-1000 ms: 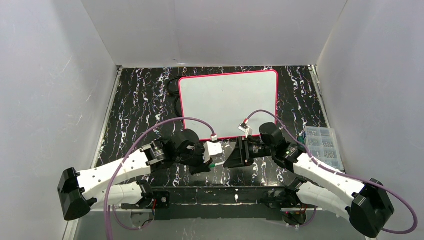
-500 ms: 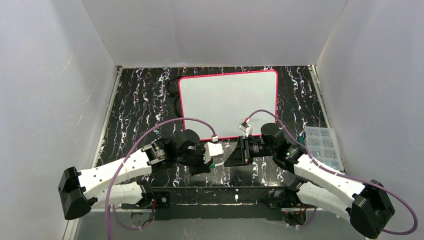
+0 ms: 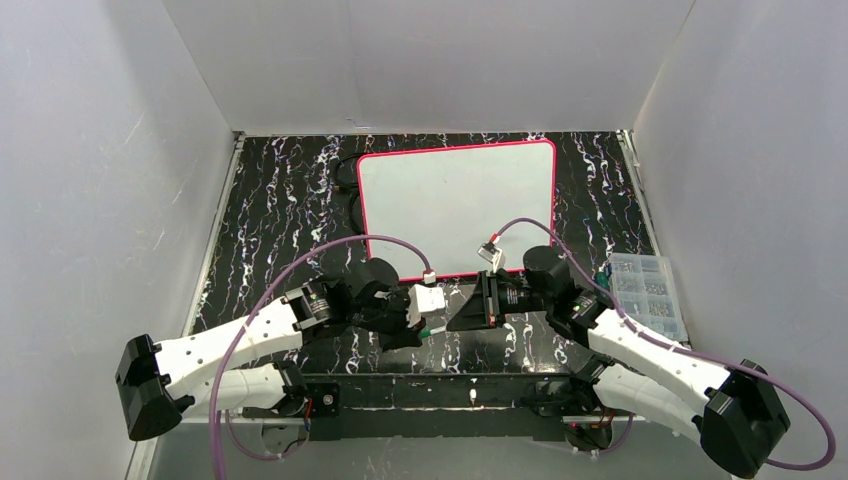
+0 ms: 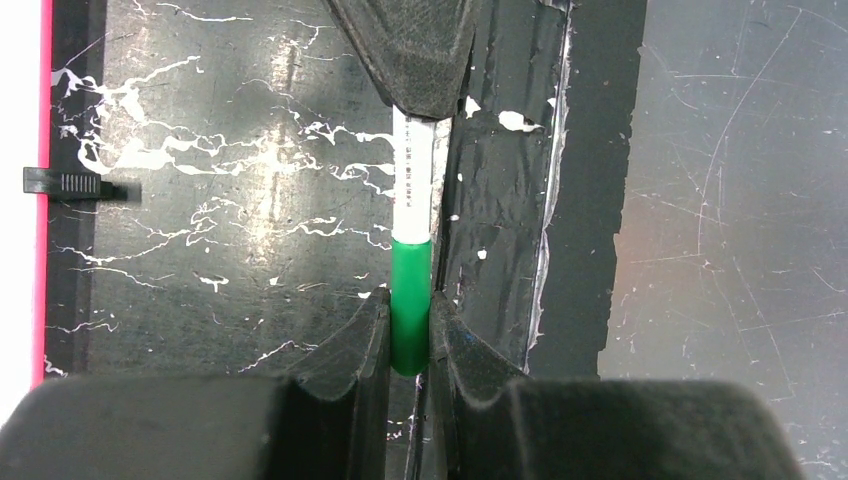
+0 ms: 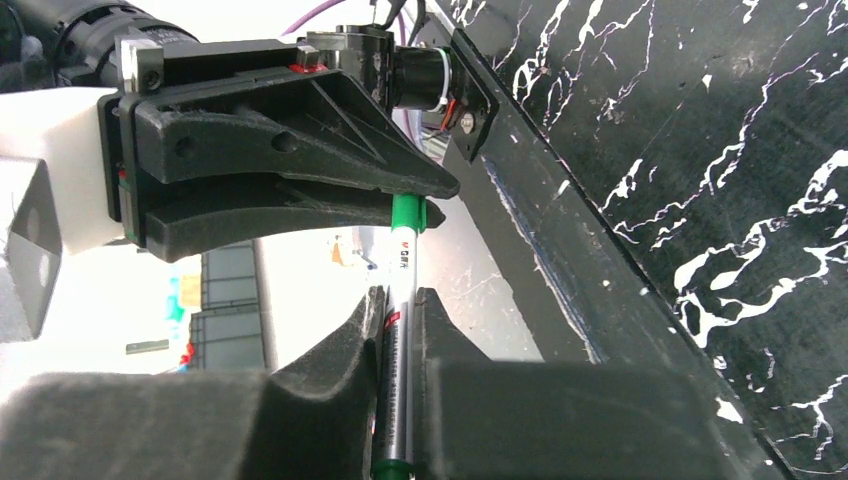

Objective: Write a sentence on the whiteboard
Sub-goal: Open the whiteboard marker at the center of the board, then place the pen cap at the center of the board, then write a sentence on the whiteboard.

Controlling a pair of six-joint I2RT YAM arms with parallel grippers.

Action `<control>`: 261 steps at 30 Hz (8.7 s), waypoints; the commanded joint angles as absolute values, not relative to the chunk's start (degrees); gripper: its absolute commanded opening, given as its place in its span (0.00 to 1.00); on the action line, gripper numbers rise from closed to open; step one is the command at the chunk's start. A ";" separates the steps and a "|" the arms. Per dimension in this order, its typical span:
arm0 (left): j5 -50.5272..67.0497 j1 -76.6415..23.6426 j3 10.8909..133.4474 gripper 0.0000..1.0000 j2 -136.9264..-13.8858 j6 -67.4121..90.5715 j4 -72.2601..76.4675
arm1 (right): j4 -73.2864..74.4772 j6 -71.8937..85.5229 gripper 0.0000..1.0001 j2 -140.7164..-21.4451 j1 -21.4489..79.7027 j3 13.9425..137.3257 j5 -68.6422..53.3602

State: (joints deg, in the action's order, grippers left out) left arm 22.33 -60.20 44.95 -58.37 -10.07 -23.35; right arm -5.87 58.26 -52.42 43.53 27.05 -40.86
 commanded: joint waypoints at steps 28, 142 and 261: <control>9.47 -59.94 42.05 0.00 -50.25 -11.15 -20.77 | 29.42 33.83 0.01 -50.95 41.80 56.46 -41.52; 54.73 -0.09 63.84 0.82 -75.87 6.04 -7.02 | -5.46 20.58 0.01 -63.32 50.27 54.98 9.87; 62.69 -2.47 60.63 0.00 -79.96 -11.12 -14.68 | -21.34 7.42 0.01 -83.69 60.32 59.53 22.41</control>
